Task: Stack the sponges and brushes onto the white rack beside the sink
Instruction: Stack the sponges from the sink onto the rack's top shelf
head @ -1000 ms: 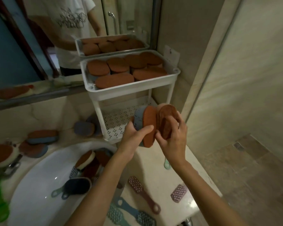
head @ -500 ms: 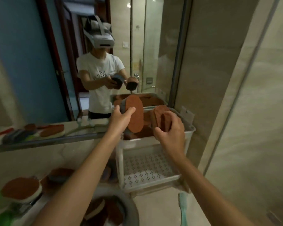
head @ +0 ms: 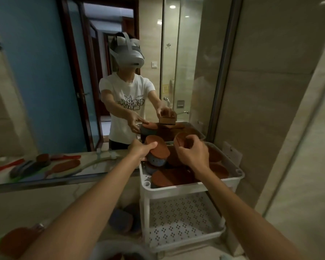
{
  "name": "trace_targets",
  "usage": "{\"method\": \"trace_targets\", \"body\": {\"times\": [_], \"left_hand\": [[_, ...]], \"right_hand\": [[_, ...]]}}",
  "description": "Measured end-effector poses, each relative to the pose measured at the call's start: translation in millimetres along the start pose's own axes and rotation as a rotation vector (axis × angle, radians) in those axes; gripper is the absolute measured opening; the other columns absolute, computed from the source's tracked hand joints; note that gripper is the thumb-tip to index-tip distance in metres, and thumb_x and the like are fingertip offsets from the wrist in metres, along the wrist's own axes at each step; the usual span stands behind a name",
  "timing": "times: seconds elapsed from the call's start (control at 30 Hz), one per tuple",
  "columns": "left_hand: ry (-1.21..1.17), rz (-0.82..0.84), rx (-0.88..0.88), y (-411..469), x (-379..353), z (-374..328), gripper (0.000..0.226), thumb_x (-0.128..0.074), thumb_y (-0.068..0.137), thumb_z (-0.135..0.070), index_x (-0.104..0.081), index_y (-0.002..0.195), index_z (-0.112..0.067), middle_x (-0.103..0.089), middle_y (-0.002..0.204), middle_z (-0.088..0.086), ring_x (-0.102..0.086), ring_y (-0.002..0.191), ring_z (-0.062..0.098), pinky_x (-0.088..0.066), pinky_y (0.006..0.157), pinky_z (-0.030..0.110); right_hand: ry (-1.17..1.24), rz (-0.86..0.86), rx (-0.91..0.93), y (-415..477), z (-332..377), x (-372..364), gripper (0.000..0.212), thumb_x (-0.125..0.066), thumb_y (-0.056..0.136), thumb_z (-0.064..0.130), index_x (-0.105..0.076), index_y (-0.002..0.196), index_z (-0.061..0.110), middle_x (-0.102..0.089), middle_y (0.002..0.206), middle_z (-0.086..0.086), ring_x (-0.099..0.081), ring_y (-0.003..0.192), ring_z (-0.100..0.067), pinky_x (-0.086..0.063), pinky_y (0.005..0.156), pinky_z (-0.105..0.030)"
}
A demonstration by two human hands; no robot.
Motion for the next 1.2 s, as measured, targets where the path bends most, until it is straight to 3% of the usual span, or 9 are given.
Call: {"method": "trace_targets", "body": {"times": [0.1, 0.47, 0.67, 0.8, 1.0, 1.2], "left_hand": [[-0.01, -0.015, 0.005, 8, 0, 5, 0.057, -0.074, 0.078, -0.026, -0.054, 0.125, -0.001, -0.059, 0.128, 0.016, -0.059, 0.116, 0.03, -0.053, 0.091, 0.044], [-0.022, 0.013, 0.007, 3, 1, 4, 0.046, -0.064, 0.087, -0.019, -0.053, 0.126, 0.003, -0.06, 0.127, 0.018, -0.059, 0.115, 0.031, -0.051, 0.08, 0.037], [0.35, -0.043, -0.095, 3, 3, -7, 0.049, -0.062, 0.088, -0.033, -0.059, 0.117, 0.005, -0.062, 0.121, 0.02, -0.061, 0.111, 0.035, -0.051, 0.075, 0.034], [0.588, -0.098, -0.215, -2, 5, -19, 0.049, -0.057, 0.09, -0.033, -0.059, 0.114, 0.01, -0.063, 0.117, 0.026, -0.06, 0.109, 0.039, -0.048, 0.089, 0.039], [0.686, -0.108, -0.28, -8, 3, -25, 0.046, -0.059, 0.088, -0.032, -0.062, 0.102, 0.012, -0.065, 0.107, 0.029, -0.062, 0.099, 0.041, -0.049, 0.084, 0.042], [0.713, -0.115, -0.282, -11, 1, -24, 0.044, -0.059, 0.088, -0.032, -0.063, 0.101, 0.01, -0.065, 0.108, 0.028, -0.062, 0.101, 0.039, -0.05, 0.083, 0.042]], "right_hand": [[-0.012, -0.005, 0.012, 2, -4, 1, 0.049, -0.064, 0.079, 0.028, -0.051, 0.125, 0.02, -0.058, 0.123, -0.006, -0.05, 0.119, -0.026, -0.048, 0.097, -0.041], [-0.025, 0.009, 0.016, 0, -3, -6, 0.048, -0.064, 0.08, 0.029, -0.053, 0.125, 0.017, -0.059, 0.125, -0.006, -0.052, 0.117, -0.025, -0.047, 0.096, -0.037], [0.004, 0.053, -0.013, 3, 0, -7, 0.053, -0.062, 0.083, 0.029, -0.048, 0.132, 0.017, -0.055, 0.131, -0.009, -0.05, 0.122, -0.026, -0.046, 0.099, -0.039], [0.058, 0.074, -0.015, 7, 5, -11, 0.054, -0.061, 0.084, 0.032, -0.047, 0.133, 0.018, -0.053, 0.134, -0.009, -0.05, 0.122, -0.024, -0.048, 0.097, -0.035], [0.075, 0.123, 0.019, 10, 18, -23, 0.044, -0.059, 0.088, 0.033, -0.054, 0.128, 0.015, -0.059, 0.127, -0.007, -0.054, 0.116, -0.021, -0.041, 0.087, -0.024], [0.006, 0.161, 0.048, 9, 22, -32, 0.031, -0.054, 0.091, 0.025, -0.064, 0.118, 0.014, -0.066, 0.118, -0.009, -0.057, 0.11, -0.023, -0.042, 0.087, -0.027]]}}
Point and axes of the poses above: each hand's wrist, its own y-axis towards the middle knuckle, its own x-axis out of the back of the hand, z = x × y, the point moved 8 cm from there along y, towards the middle knuckle
